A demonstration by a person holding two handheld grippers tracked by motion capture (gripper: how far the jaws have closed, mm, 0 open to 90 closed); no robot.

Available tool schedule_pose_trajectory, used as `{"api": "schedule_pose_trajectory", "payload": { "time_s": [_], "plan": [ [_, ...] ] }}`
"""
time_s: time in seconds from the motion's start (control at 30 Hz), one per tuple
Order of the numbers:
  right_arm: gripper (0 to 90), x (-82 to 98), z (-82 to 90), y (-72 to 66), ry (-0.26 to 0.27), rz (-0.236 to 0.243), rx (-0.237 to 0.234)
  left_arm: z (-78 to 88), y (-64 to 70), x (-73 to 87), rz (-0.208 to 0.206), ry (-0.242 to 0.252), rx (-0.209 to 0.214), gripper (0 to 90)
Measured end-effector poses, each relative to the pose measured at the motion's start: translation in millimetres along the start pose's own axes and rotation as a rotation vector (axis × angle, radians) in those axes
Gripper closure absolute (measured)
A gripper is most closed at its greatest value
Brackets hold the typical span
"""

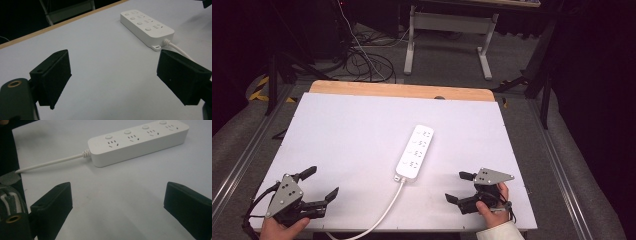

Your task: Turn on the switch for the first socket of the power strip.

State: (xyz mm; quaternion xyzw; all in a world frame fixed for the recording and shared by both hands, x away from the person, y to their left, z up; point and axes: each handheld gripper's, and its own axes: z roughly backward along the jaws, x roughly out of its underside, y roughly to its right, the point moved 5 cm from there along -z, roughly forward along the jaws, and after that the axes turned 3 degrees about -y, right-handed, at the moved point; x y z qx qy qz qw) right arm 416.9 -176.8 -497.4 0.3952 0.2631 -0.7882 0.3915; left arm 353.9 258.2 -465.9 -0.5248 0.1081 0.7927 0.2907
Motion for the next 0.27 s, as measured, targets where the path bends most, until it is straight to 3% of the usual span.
{"api": "schedule_pose_trajectory", "payload": {
  "time_s": [0.27],
  "plan": [
    [9.4,-2.5,0.0,2.0,0.008,0.025,0.024,-1.6,0.1,0.2,-0.011,-0.002,-0.008,12.4]
  ]
}}
